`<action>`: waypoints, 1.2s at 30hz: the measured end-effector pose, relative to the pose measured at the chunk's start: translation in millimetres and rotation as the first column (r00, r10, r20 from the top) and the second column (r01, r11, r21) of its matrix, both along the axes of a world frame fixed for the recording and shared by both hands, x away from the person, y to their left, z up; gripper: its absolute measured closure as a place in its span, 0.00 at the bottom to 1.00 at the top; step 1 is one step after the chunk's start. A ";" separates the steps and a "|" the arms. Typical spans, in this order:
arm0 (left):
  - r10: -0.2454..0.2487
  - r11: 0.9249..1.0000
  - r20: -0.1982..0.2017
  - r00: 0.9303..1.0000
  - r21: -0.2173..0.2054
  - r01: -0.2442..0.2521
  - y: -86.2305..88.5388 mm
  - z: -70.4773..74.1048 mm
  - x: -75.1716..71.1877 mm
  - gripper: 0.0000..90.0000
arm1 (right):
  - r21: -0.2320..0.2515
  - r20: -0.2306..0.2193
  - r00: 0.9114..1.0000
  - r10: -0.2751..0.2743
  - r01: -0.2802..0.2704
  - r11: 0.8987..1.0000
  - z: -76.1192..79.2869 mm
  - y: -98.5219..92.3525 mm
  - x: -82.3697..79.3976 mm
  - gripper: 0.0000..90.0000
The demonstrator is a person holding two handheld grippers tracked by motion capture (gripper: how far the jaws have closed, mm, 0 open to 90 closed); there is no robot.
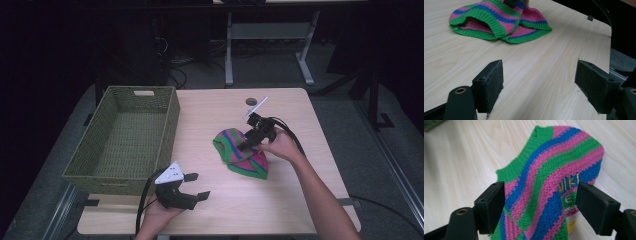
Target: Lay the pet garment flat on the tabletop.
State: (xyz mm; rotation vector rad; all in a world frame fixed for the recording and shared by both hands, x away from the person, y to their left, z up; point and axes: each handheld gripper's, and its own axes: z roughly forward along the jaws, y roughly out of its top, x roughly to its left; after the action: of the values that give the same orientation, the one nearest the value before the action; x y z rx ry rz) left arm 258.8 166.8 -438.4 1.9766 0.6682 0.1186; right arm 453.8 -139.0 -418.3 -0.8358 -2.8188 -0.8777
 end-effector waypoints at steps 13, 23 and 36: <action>-0.001 1.000 -0.002 1.000 0.000 0.001 0.4 -0.1 -0.2 0.25 | -0.065 0.032 0.999 -0.014 0.016 0.998 -22.0 2.9 -2.2 0.32; -0.001 1.000 -0.007 1.000 -0.001 0.001 -0.3 -0.5 -0.3 0.25 | -0.109 0.081 0.997 -0.013 0.022 0.994 -28.9 5.6 -7.5 0.43; 0.000 1.000 -0.008 1.000 -0.001 0.000 0.1 -0.4 -0.2 0.25 | -0.135 0.113 0.994 -0.006 0.022 0.991 -28.1 10.0 -9.5 0.64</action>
State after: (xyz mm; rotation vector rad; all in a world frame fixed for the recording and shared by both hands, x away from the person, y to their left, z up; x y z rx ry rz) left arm 258.6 166.9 -438.9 1.9771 0.6740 0.1102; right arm 444.2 -129.0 -446.4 -0.8490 -3.0024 -0.7647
